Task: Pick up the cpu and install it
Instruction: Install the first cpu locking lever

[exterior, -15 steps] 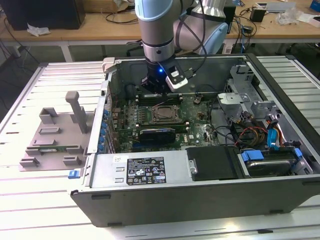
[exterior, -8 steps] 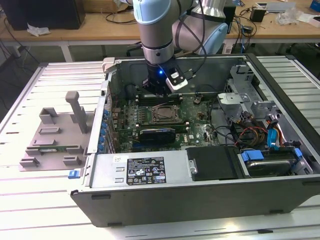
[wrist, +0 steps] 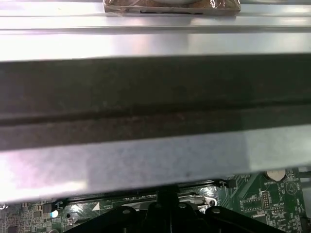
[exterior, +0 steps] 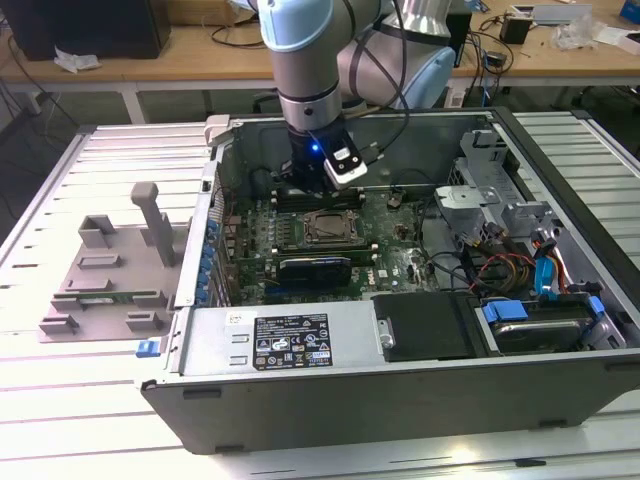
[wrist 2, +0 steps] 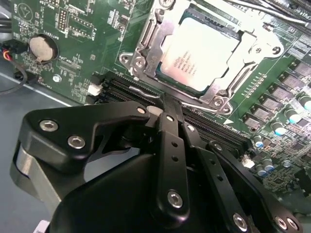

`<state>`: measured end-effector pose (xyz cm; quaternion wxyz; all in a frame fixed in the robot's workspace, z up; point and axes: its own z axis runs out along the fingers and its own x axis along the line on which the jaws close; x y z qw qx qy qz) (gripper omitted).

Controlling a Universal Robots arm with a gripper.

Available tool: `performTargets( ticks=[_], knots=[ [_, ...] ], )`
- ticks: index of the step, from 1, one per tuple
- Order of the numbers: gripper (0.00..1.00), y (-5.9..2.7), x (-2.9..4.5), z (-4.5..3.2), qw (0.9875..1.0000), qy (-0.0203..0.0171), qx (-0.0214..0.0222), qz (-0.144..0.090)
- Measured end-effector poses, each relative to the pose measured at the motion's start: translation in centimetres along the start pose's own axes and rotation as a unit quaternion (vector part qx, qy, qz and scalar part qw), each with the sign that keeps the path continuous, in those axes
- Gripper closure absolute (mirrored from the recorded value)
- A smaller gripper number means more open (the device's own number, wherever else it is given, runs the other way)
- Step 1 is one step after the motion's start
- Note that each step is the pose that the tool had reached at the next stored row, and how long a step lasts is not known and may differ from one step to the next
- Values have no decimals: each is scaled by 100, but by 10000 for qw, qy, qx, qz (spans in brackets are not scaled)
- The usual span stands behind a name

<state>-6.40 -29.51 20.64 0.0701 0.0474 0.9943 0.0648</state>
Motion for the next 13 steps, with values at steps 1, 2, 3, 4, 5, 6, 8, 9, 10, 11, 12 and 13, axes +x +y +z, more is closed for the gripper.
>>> performTargets(
  ticks=[1, 2, 3, 4, 5, 6, 8, 9, 10, 11, 12, 13],
  knots=[
    [89, 0, 1, 3, 10000, -3, 13, 19],
    [89, 3, 1, 6, 10000, -7, 25, 33],
    [89, 8, 2, 7, 10000, -10, 50, 35],
    [89, 15, 3, 10, 10000, -13, 76, 35],
    [89, 21, 4, 12, 10000, -18, 88, 36],
    [89, 29, 5, 16, 9999, -25, 96, 40],
    [89, 63, 10, 25, 9999, -34, 111, 49],
    [89, 74, 11, 28, 9999, -36, 119, 52],
    [89, 84, 12, 32, 9999, -41, 134, 56],
    [89, 84, 13, 34, 9999, -48, 147, 63],
    [89, 83, 14, 43, 9998, -57, 169, 95],
    [89, 82, 15, 50, 9997, -63, 184, 132]
  ],
)
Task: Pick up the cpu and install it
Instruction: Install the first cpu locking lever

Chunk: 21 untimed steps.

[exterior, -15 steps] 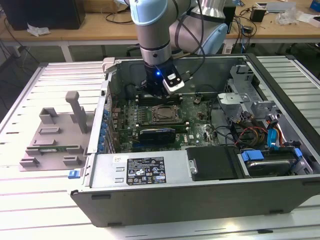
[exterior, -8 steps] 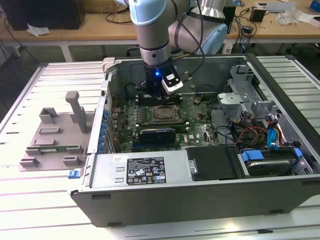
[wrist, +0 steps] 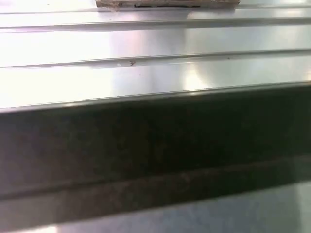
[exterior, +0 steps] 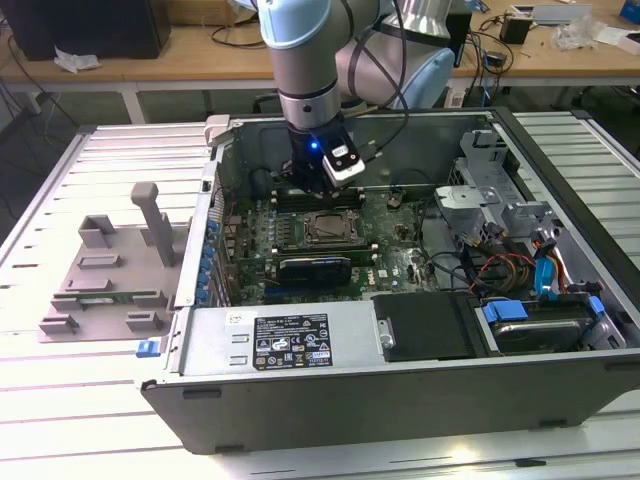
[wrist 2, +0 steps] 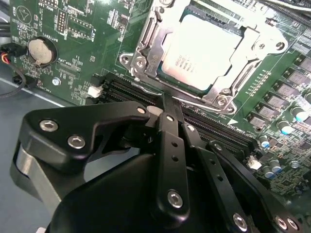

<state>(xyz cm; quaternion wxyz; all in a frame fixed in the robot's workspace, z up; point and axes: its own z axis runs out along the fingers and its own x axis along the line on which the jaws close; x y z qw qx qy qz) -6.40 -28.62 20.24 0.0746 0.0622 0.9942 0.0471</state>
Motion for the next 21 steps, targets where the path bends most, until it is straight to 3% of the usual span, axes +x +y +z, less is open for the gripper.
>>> performTargets(
  ticks=[4, 9, 21],
  knots=[
    [89, -3, 4, 29, 9997, -27, 53, 221],
    [89, 0, 5, 36, 9993, -42, 88, 366],
    [89, 10, -84, 59, 9992, -47, 87, 379]
  ],
)
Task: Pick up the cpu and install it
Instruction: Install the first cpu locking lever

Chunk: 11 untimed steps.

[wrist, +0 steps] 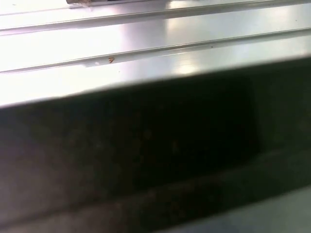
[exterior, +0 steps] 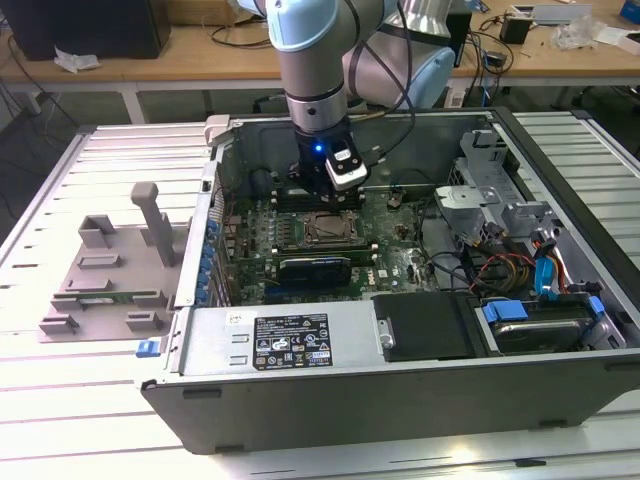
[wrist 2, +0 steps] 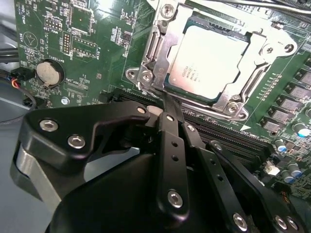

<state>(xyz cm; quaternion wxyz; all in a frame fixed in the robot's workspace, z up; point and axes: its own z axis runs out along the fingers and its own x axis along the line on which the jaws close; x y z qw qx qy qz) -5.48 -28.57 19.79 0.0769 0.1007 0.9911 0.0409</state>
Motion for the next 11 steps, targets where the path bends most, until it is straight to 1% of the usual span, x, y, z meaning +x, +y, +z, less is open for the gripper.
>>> performTargets(
  ticks=[3, 4, 6, 7, 9, 11],
  knots=[
    [89, 4, -3, -12, 10000, -2, -7, 1],
    [89, 5, -6, -37, 10000, -1, -2, -1],
    [89, 8, -10, -63, 10000, 0, -2, -1],
    [89, 11, -14, -97, 10000, 1, -1, 0],
    [89, 15, -20, -135, 10000, 0, 1, 0],
    [89, 21, -29, -199, 10000, -1, 7, -1]
  ],
)
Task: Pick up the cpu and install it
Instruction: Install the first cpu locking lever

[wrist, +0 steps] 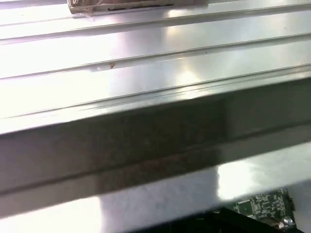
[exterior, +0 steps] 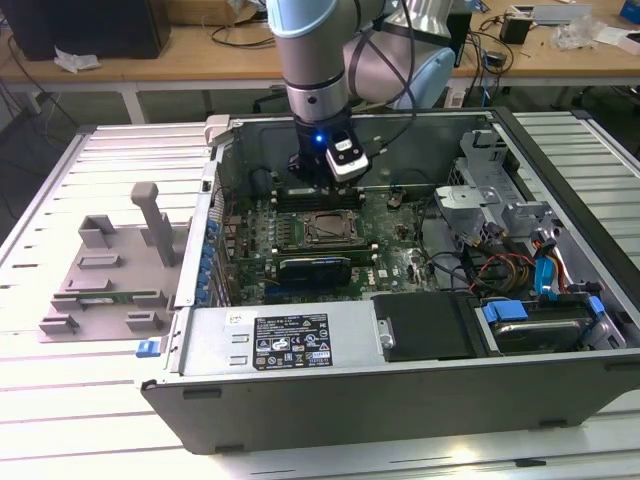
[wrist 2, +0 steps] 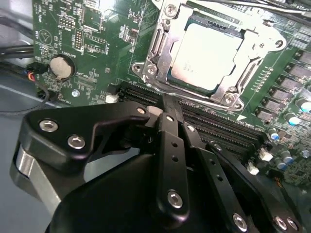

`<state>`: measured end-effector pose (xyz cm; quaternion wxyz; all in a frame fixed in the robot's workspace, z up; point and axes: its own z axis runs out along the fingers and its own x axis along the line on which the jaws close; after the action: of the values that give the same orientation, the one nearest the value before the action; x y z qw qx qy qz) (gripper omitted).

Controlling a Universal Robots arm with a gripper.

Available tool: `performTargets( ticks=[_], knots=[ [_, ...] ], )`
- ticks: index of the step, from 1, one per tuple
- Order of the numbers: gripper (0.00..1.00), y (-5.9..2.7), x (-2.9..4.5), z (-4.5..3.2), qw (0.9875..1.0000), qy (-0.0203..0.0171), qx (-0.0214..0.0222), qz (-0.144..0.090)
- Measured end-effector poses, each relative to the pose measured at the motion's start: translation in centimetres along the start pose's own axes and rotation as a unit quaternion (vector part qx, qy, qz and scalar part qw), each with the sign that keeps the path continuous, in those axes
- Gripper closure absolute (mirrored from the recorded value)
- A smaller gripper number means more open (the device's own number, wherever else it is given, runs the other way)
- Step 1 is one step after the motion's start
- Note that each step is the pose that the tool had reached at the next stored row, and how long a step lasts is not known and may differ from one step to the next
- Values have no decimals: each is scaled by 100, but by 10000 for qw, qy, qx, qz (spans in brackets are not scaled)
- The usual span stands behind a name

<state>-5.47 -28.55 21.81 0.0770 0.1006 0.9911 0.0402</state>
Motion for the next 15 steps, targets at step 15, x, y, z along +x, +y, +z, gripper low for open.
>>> performTargets(
  ticks=[15],
  knots=[
    [89, 5, -16, -47, 9955, 373, 862, -118]
  ],
)
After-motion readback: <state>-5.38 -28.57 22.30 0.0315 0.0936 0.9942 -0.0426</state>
